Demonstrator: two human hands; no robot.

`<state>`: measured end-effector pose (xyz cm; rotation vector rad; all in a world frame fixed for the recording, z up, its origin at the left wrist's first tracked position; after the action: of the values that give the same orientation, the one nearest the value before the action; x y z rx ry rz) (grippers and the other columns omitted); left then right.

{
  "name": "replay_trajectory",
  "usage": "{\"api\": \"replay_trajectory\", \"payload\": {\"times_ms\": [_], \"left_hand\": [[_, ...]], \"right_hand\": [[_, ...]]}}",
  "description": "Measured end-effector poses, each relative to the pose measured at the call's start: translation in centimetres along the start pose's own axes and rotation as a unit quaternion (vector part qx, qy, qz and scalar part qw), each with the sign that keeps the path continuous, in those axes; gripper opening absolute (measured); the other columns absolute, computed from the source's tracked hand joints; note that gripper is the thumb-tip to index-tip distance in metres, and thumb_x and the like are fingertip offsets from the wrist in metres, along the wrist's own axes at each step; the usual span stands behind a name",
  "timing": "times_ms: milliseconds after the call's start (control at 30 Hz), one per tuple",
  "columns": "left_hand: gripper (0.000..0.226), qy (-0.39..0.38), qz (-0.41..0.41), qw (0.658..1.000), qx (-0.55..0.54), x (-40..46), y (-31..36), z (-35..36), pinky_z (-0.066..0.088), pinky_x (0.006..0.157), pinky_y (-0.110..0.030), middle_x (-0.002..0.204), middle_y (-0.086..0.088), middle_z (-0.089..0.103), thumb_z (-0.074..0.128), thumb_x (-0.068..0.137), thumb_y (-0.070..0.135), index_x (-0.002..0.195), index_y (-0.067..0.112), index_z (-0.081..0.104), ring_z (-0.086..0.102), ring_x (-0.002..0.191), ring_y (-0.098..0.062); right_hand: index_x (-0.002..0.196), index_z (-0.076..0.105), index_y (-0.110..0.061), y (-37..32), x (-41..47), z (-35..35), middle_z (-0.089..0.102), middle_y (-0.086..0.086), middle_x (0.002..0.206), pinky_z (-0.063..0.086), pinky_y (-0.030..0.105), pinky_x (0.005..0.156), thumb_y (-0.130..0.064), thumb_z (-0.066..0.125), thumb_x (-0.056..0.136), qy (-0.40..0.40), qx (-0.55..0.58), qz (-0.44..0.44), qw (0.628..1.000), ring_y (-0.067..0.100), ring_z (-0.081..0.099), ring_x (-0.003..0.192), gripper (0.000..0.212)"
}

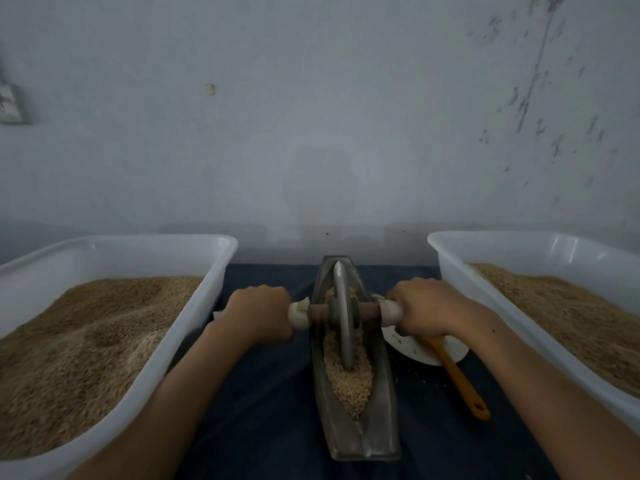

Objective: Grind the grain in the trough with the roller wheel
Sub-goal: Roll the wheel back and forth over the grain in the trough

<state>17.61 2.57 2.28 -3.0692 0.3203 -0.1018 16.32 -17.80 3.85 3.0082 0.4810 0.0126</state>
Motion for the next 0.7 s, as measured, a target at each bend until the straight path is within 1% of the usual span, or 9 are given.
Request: {"api": "replay_trajectory", "payload": {"times_ms": [67, 133, 200, 267, 333, 400, 567, 633, 700], "left_hand": [[0.018, 0.024, -0.005, 1.000, -0.006, -0.1, 0.0, -0.1, 0.045, 0.071, -0.029, 0.081, 0.007, 0.056, 0.064, 0.079, 0.037, 0.090, 0.025, 0.054, 0.056, 0.077, -0.014], [0.015, 0.080, -0.009, 0.997, -0.005, -0.3, 0.2, -0.8, 0.044, 0.069, -0.028, 0.088, 0.005, 0.060, 0.060, 0.084, 0.036, 0.085, 0.026, 0.048, 0.056, 0.077, -0.014], [0.016, 0.143, -0.016, 0.990, 0.001, -0.6, 0.4, -1.6, 0.039, 0.065, -0.027, 0.089, 0.005, 0.061, 0.055, 0.088, 0.034, 0.083, 0.026, 0.042, 0.050, 0.072, -0.013], [0.017, 0.178, -0.021, 0.984, 0.006, -1.0, 0.6, -2.1, 0.036, 0.062, -0.027, 0.086, 0.005, 0.059, 0.054, 0.089, 0.034, 0.084, 0.026, 0.039, 0.046, 0.069, -0.012], [0.017, 0.185, -0.016, 0.983, 0.011, -1.1, 0.7, -2.2, 0.036, 0.063, -0.027, 0.087, 0.005, 0.059, 0.054, 0.088, 0.034, 0.085, 0.026, 0.039, 0.046, 0.069, -0.012], [0.016, 0.162, -0.007, 0.987, 0.014, -0.9, 0.7, -2.0, 0.038, 0.065, -0.027, 0.089, 0.004, 0.060, 0.055, 0.088, 0.033, 0.086, 0.026, 0.042, 0.051, 0.073, -0.013], [0.016, 0.033, 0.007, 0.999, 0.010, -0.3, 0.4, -0.6, 0.043, 0.069, -0.027, 0.079, 0.007, 0.052, 0.062, 0.082, 0.034, 0.084, 0.024, 0.048, 0.053, 0.074, -0.013], [0.017, 0.015, 0.009, 1.000, 0.010, -0.3, 0.4, -0.5, 0.045, 0.070, -0.027, 0.077, 0.007, 0.051, 0.062, 0.081, 0.034, 0.082, 0.024, 0.048, 0.054, 0.075, -0.013], [0.016, 0.019, 0.007, 1.000, 0.016, -0.3, 0.5, -0.6, 0.045, 0.069, -0.027, 0.076, 0.007, 0.051, 0.062, 0.081, 0.033, 0.082, 0.023, 0.049, 0.054, 0.074, -0.014]], "right_hand": [[0.086, 0.054, -0.031, 0.1, 0.1, -0.3, 0.058, -0.006, 0.082, 0.041, 0.028, 0.064, -0.024, 0.061, 0.083, 0.051, 0.000, 0.006, 0.999, 0.016, 0.058, 0.078, 0.011], [0.080, 0.049, -0.031, 0.3, 0.2, -0.5, 0.058, -0.006, 0.081, 0.040, 0.030, 0.064, -0.024, 0.057, 0.085, 0.118, -0.002, 0.017, 0.993, 0.018, 0.059, 0.078, 0.012], [0.080, 0.047, -0.030, 0.5, 0.3, -0.7, 0.059, -0.006, 0.082, 0.038, 0.030, 0.063, -0.024, 0.053, 0.087, 0.171, -0.003, 0.026, 0.985, 0.019, 0.059, 0.078, 0.012], [0.084, 0.049, -0.028, 0.6, 0.4, -0.5, 0.062, -0.005, 0.085, 0.038, 0.030, 0.063, -0.023, 0.052, 0.089, 0.190, -0.008, 0.030, 0.981, 0.019, 0.059, 0.079, 0.008], [0.085, 0.051, -0.028, 0.7, 0.5, -0.3, 0.063, -0.005, 0.087, 0.041, 0.031, 0.065, -0.024, 0.053, 0.088, 0.180, -0.007, 0.031, 0.983, 0.019, 0.060, 0.080, 0.005], [0.084, 0.051, -0.029, 0.9, 0.4, -0.2, 0.064, -0.004, 0.089, 0.041, 0.031, 0.066, -0.024, 0.055, 0.086, 0.143, -0.002, 0.032, 0.989, 0.019, 0.059, 0.081, 0.006], [0.100, 0.061, -0.026, 0.6, 0.3, 0.5, 0.061, -0.003, 0.089, 0.046, 0.030, 0.069, -0.025, 0.066, 0.080, -0.016, 0.004, 0.024, 1.000, 0.017, 0.060, 0.083, 0.020], [0.105, 0.062, -0.025, 0.6, 0.3, 0.6, 0.060, -0.003, 0.088, 0.046, 0.029, 0.069, -0.026, 0.068, 0.079, -0.039, 0.011, 0.025, 0.999, 0.017, 0.060, 0.083, 0.027], [0.105, 0.062, -0.026, 0.8, 0.3, 0.7, 0.061, -0.003, 0.088, 0.045, 0.028, 0.067, -0.026, 0.068, 0.080, -0.037, 0.018, 0.022, 0.999, 0.016, 0.060, 0.082, 0.025]]}}
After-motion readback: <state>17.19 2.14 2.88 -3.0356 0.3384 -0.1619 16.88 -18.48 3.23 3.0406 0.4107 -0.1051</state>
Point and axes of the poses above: each hand's wrist, its own x-axis towards the middle knuckle, its own z-axis out of the palm, y = z × x, the point moved 8 cm from there along x, towards the middle knuckle
